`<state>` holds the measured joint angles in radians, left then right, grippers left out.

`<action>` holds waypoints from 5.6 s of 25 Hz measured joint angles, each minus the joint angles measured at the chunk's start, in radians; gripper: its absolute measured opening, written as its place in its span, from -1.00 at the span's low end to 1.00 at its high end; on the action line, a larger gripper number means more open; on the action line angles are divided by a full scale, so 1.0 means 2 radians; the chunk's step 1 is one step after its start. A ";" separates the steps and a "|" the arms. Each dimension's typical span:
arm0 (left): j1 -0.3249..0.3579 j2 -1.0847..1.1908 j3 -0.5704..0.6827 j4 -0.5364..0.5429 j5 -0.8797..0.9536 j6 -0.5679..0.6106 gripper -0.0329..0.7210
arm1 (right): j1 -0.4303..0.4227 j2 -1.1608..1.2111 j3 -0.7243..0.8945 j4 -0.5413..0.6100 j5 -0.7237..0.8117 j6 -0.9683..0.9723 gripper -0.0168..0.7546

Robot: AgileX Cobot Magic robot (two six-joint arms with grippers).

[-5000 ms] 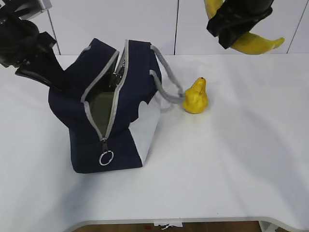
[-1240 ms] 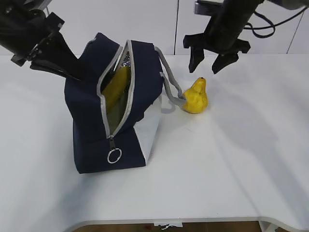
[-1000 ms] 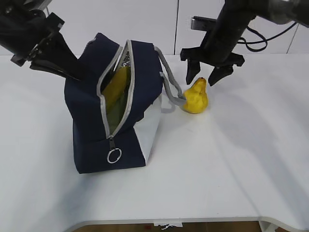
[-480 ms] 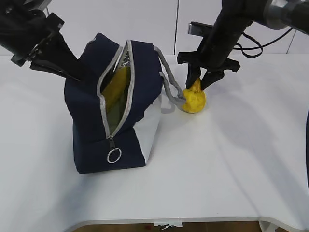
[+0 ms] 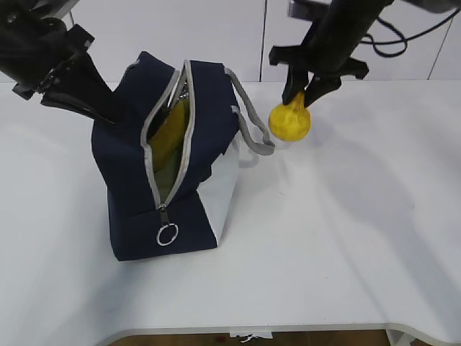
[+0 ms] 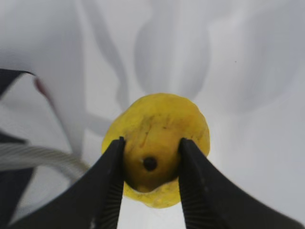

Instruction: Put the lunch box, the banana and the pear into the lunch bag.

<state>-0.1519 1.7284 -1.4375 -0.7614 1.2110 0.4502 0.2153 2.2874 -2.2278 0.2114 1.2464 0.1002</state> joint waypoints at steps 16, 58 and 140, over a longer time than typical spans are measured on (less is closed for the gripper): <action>0.000 0.000 0.000 0.002 0.000 0.000 -0.87 | 0.002 -0.137 0.005 0.199 0.007 -0.053 -0.27; 0.000 0.000 0.000 0.001 0.000 0.000 -0.87 | 0.089 -0.069 0.022 0.025 0.002 -0.050 0.48; -0.058 -0.184 0.046 0.196 0.015 -0.121 0.13 | 0.090 -0.460 0.571 -0.022 -0.334 -0.089 0.34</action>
<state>-0.2685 1.3611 -1.3449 -0.3694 1.2409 0.2079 0.3947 1.3680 -1.0868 0.1676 0.5787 -0.0780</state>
